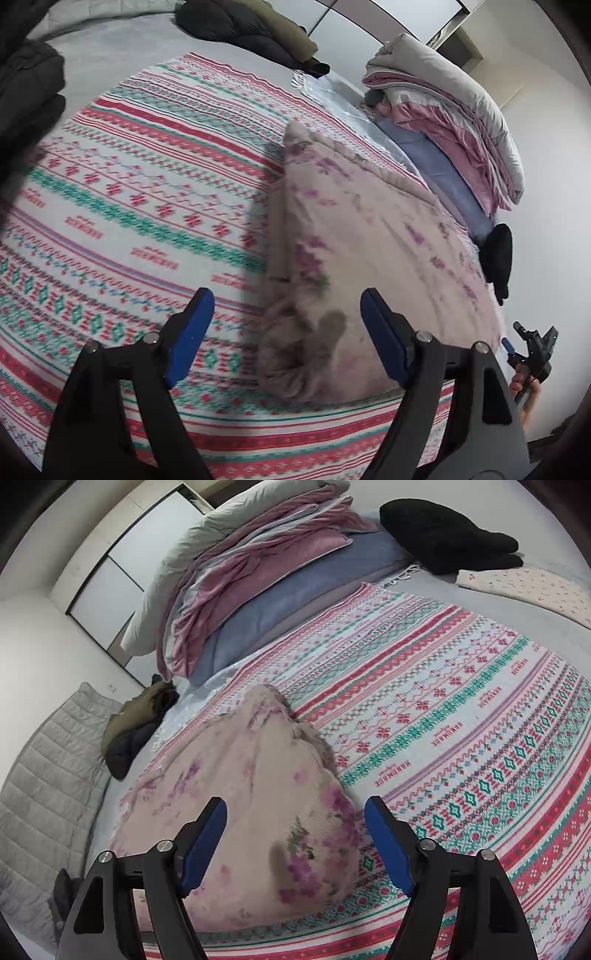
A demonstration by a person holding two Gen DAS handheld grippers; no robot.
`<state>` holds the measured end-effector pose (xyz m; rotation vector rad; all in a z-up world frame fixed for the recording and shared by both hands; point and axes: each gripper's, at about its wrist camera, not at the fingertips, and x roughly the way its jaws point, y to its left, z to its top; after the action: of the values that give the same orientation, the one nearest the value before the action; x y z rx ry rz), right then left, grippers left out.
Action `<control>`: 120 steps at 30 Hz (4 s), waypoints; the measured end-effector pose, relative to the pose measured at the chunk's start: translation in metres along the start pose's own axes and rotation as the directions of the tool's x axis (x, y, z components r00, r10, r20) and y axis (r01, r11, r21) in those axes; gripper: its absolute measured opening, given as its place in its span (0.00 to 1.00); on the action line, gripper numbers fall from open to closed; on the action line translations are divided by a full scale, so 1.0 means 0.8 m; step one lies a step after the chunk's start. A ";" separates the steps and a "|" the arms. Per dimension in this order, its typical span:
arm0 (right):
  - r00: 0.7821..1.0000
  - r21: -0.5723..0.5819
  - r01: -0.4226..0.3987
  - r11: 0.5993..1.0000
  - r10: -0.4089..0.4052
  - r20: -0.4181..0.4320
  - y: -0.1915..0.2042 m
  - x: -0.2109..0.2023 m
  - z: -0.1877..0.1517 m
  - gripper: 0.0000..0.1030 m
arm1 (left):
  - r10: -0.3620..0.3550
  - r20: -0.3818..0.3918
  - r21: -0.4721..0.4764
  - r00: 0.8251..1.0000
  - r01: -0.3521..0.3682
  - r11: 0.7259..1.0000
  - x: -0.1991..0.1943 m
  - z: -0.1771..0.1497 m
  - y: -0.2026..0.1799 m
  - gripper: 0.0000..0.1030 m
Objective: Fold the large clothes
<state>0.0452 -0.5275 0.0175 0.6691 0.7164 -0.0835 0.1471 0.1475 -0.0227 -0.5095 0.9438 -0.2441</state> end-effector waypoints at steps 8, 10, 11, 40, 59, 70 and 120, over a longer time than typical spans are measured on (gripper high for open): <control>0.997 -0.053 0.061 0.997 -0.058 0.041 0.037 -0.011 -0.004 0.79 | 0.114 0.107 0.096 0.988 -0.125 0.988 -0.012 -0.023 -0.068 0.92; 0.995 -0.085 0.084 0.993 -0.078 0.068 0.049 -0.012 -0.012 0.83 | 0.189 0.098 0.148 0.977 -0.202 0.968 -0.008 -0.028 -0.088 0.99; 0.994 -0.100 0.091 0.991 -0.085 0.069 0.053 -0.009 -0.014 0.84 | 0.209 0.080 0.159 0.975 -0.219 0.963 -0.003 -0.027 -0.092 0.99; 0.858 0.023 -0.369 0.929 0.350 -0.375 0.018 0.187 0.045 0.40 | -0.353 -0.116 0.004 0.928 0.356 0.935 0.090 0.049 -0.072 0.40; 0.978 -0.125 -0.098 0.987 0.118 0.169 -0.075 -0.151 0.102 0.47 | -0.470 -0.217 0.342 0.856 0.517 0.785 0.145 0.003 -0.411 0.44; 0.986 0.174 0.146 0.974 -0.156 0.051 -0.283 -0.084 0.053 0.64 | -0.121 -0.231 0.364 0.966 0.201 0.909 0.243 -0.039 -0.368 0.69; 0.813 -0.210 0.583 0.785 -0.560 0.160 0.001 -0.190 -0.197 0.84 | 0.129 -0.075 0.679 0.989 -0.044 0.733 0.040 -0.315 -0.473 0.99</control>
<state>-0.1618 -0.4561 0.0263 0.1813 0.8093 -0.5759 -0.0343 -0.2670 0.0292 0.2351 0.9146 -0.5141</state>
